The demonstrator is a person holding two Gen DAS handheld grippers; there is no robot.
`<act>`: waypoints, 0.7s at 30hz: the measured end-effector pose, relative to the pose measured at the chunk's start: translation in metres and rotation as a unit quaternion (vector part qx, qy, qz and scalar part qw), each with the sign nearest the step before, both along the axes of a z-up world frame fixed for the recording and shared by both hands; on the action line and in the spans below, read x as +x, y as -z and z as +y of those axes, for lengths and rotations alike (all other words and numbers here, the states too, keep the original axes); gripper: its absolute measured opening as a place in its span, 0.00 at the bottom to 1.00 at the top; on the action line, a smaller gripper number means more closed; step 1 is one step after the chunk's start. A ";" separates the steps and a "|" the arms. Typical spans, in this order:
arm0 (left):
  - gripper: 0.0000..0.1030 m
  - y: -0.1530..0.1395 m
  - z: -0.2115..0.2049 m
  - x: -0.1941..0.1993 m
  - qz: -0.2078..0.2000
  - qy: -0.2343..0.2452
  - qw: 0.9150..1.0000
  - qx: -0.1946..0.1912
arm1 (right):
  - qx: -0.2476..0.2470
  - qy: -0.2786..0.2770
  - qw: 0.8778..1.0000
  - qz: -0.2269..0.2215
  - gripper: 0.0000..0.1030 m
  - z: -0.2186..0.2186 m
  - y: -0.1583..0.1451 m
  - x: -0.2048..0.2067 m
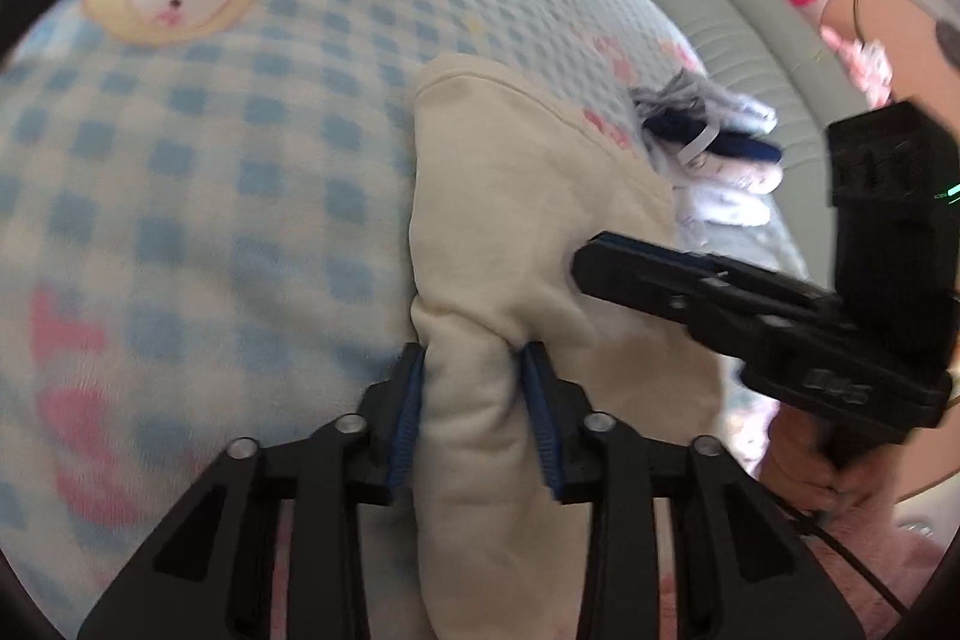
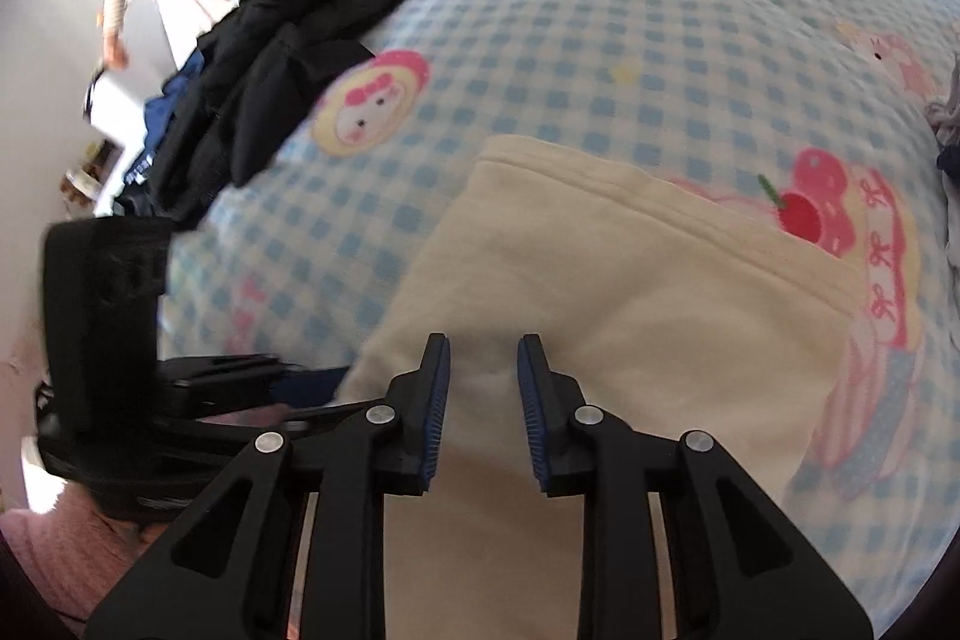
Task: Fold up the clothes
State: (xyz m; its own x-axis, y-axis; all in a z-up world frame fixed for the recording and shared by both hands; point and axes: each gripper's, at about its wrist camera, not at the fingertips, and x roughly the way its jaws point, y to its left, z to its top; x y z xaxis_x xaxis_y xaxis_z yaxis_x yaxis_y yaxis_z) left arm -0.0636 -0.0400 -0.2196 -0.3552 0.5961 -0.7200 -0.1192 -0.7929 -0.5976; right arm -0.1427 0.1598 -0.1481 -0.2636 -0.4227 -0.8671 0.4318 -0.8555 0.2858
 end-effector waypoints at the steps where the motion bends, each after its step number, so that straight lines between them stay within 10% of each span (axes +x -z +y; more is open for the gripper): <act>1: 0.24 -0.001 0.001 0.003 0.004 -0.002 1.000 -0.009 | 0.014 -0.003 1.000 0.006 0.23 -0.003 0.003 0.002; 4: 0.19 -0.004 0.004 0.012 0.018 -0.010 0.999 -0.038 | 0.069 0.005 0.997 0.030 0.18 -0.010 0.020 0.004; 7: 0.18 -0.007 0.006 0.023 0.028 -0.021 0.998 -0.059 | 0.019 0.041 0.999 -0.007 0.15 0.006 0.034 -0.004; 12: 0.18 -0.010 -0.006 0.033 0.020 -0.036 0.999 -0.036 | 0.041 0.059 0.997 0.019 0.00 0.011 0.036 -0.005; 21: 0.18 -0.017 -0.044 0.049 0.023 -0.050 0.998 0.011 | 0.019 0.068 0.997 0.023 0.03 0.026 0.021 0.007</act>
